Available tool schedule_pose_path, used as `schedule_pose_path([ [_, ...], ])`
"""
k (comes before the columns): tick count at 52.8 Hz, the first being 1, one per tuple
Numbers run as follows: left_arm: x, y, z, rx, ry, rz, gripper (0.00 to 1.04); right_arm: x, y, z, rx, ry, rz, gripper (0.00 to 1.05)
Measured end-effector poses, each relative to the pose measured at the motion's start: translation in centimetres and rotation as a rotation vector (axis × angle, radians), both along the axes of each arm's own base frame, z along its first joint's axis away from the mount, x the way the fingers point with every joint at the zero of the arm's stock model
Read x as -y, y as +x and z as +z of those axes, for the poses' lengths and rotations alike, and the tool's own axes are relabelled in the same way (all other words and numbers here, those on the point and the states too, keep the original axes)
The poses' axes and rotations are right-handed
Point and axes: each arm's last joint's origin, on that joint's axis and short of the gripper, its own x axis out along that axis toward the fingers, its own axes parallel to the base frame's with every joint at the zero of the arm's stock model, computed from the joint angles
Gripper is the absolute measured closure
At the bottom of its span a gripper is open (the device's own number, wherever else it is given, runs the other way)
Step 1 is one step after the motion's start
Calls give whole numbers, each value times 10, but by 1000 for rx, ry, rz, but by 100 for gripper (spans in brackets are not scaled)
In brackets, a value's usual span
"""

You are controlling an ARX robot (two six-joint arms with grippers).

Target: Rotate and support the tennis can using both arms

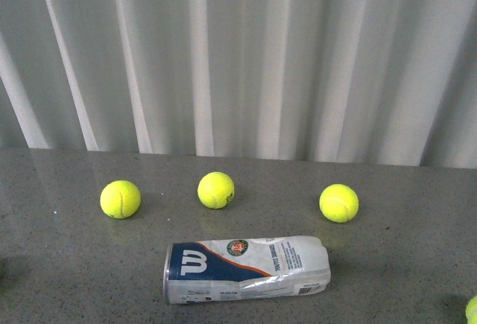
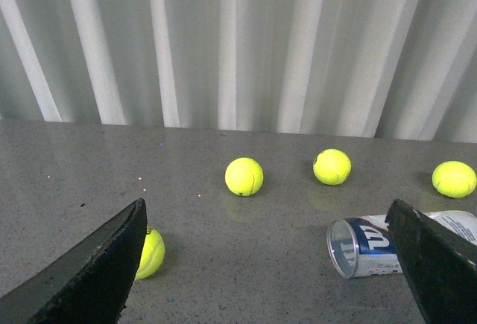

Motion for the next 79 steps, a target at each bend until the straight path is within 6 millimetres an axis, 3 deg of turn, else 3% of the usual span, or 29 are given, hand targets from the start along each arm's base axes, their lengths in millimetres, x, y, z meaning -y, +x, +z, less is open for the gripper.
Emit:
schedule_pose_path([
  [12, 0, 0, 0, 0, 0, 2, 7, 10, -25, -8, 16, -11, 15, 102],
  [17, 0, 0, 0, 0, 0, 1, 7, 14, -36, -16, -15, -14, 8, 101],
  [23, 0, 0, 0, 0, 0, 0, 7, 25, -49, -14, -4, -12, 9, 101],
  [33, 0, 0, 0, 0, 0, 1, 7, 26, -62, -14, -5, -12, 6, 101],
  [79, 0, 0, 0, 0, 0, 1, 7, 27, -94, -8, 20, -12, 6, 101],
])
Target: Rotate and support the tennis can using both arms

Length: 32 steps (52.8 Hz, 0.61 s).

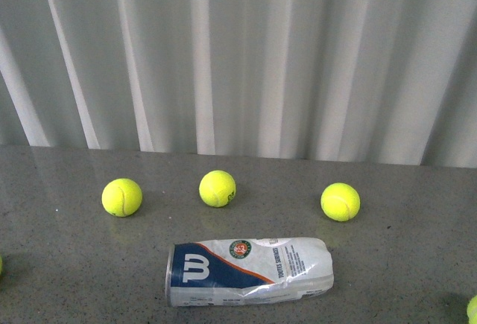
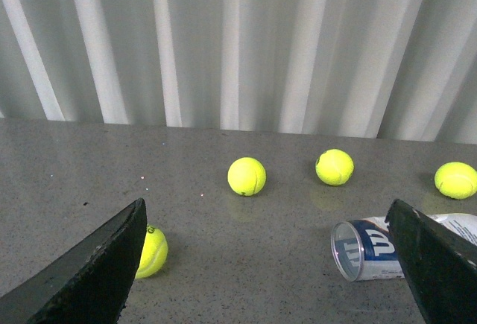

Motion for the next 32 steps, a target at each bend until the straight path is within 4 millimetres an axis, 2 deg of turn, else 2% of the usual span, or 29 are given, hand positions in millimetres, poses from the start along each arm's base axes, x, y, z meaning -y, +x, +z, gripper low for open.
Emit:
schedule_pose_path([
  [32, 0, 0, 0, 0, 0, 0, 7, 0, -16, -3, -6, 0, 1, 101],
])
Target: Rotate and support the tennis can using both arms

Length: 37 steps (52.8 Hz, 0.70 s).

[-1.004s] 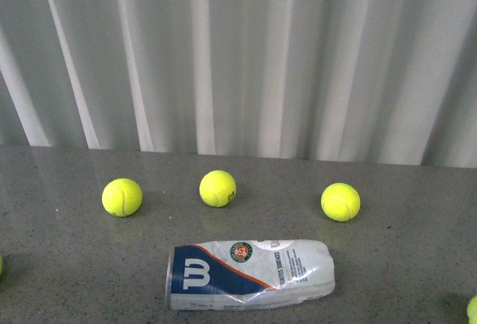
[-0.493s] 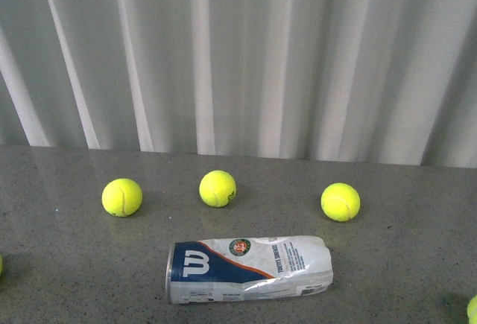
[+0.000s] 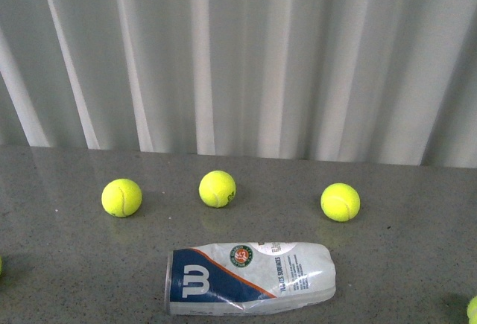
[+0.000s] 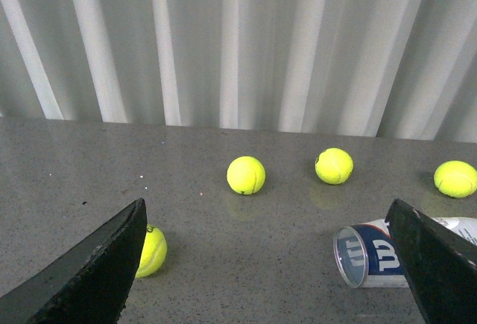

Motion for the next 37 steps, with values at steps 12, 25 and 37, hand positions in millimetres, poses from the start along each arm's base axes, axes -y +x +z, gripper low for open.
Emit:
schedule_pose_path([
  [12, 0, 0, 0, 0, 0, 0, 7, 0, 0, 0, 0, -1, 0, 86],
  [25, 0, 0, 0, 0, 0, 0, 7, 0, 0, 0, -1, 0, 0, 38],
  [37, -1, 1, -1, -116, -47, 43, 7, 0, 0, 0, -1, 0, 0, 5],
])
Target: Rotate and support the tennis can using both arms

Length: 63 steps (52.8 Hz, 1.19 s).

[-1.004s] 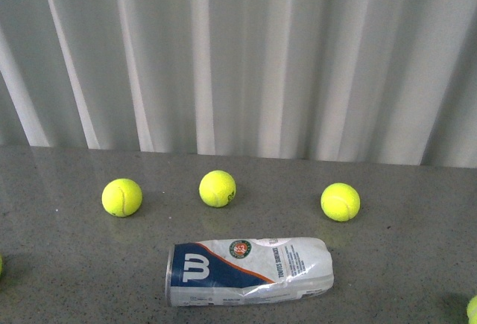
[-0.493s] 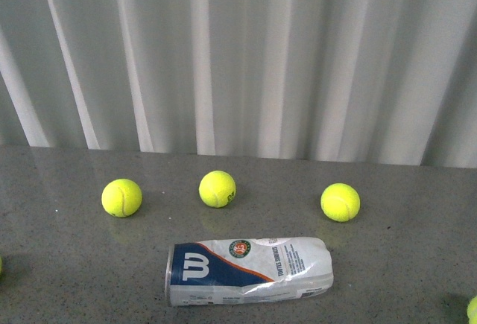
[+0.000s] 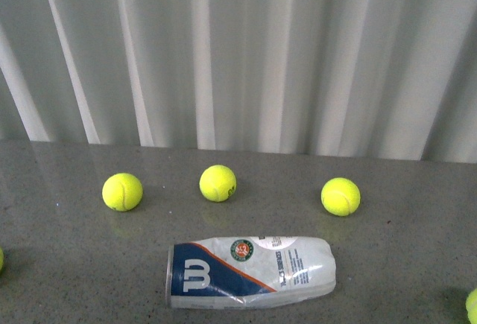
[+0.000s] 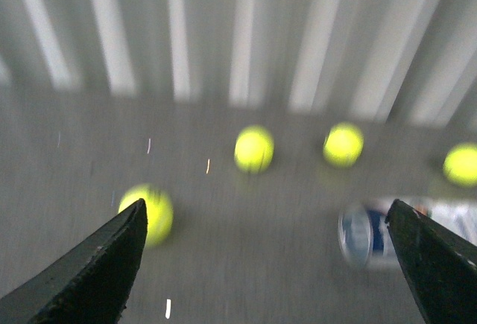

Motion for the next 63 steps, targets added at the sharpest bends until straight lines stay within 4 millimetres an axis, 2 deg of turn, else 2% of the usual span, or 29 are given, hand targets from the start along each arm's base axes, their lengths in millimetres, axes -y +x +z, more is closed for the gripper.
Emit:
schedule_pose_path([
  [3, -1, 7, 4, -220, -68, 9, 7, 0, 0, 0, 0, -1, 0, 8],
  [8, -3, 34, 18, -299, -127, -56, 7, 0, 0, 0, 0, -1, 0, 7],
  [11, -3, 66, 35, -284, -160, -177, 7, 0, 0, 0, 0, -1, 0, 7],
  [15, -2, 111, 44, -301, -191, -331, 7, 0, 0, 0, 0, 0, 0, 7],
  [19, 2, 156, 27, -404, -174, -451, 7, 0, 0, 0, 0, -1, 0, 7],
  [21, 3, 177, 7, -490, -181, -474, 7, 0, 0, 0, 0, 0, 0, 7],
  [27, 6, 205, -26, -604, -197, -502, 7, 0, 0, 0, 0, -1, 0, 7],
  [33, 8, 223, -41, -648, -215, -525, 7, 0, 0, 0, 0, -1, 0, 7],
  [43, 19, 244, -53, -677, -213, -557, 7, 0, 0, 0, 0, 0, 0, 7],
  [63, 53, 259, -84, -734, -314, -639, 7, 0, 0, 0, 0, 0, 0, 7],
])
